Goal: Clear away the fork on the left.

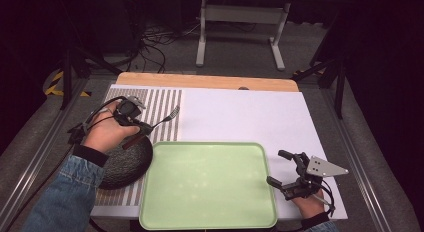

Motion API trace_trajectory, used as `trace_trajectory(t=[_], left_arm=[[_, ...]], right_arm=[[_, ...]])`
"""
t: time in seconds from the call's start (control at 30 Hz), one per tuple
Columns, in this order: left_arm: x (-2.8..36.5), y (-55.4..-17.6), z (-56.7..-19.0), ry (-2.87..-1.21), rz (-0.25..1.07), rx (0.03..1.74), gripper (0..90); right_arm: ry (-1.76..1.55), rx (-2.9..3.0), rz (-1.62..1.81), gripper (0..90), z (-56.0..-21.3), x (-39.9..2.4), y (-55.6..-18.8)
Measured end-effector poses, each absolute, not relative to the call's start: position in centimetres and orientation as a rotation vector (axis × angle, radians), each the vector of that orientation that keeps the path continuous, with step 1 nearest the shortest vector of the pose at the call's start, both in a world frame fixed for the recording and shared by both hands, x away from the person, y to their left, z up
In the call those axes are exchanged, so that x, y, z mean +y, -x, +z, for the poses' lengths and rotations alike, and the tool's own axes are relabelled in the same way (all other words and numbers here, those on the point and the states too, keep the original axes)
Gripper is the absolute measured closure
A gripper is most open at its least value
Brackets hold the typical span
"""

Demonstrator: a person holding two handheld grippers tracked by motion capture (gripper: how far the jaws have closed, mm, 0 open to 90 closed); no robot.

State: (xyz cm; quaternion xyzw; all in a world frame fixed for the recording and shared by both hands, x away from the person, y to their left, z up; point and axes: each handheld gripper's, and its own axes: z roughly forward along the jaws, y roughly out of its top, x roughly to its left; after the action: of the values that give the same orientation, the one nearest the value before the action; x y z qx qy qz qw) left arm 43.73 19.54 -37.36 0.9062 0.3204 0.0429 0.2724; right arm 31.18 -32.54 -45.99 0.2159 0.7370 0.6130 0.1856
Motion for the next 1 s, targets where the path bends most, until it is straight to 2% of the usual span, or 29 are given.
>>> trace_trajectory(t=[0.23, 0.4, 0.6, 1.0], left_arm=[[18.1, -41.3, -37.3, -2.399, 0.027, 0.859, 77.6], [17.2, -39.9, -37.4, -2.407, 0.056, 0.836, 77.6], [16.1, -37.9, -37.7, -2.342, -0.012, 0.836, 77.5], [14.5, -35.7, -39.4, -2.317, -0.103, 0.806, 77.6]], right_arm=[[-0.612, 2.078, 1.729, 1.2, -46.0, -32.5, -31.2], [-0.612, 2.077, 1.731, 1.2, -46.0, -32.6, -31.2], [-0.613, 2.078, 1.731, 1.2, -46.0, -32.6, -31.2], [-0.612, 2.082, 1.73, 1.2, -46.0, -32.5, -31.2]])
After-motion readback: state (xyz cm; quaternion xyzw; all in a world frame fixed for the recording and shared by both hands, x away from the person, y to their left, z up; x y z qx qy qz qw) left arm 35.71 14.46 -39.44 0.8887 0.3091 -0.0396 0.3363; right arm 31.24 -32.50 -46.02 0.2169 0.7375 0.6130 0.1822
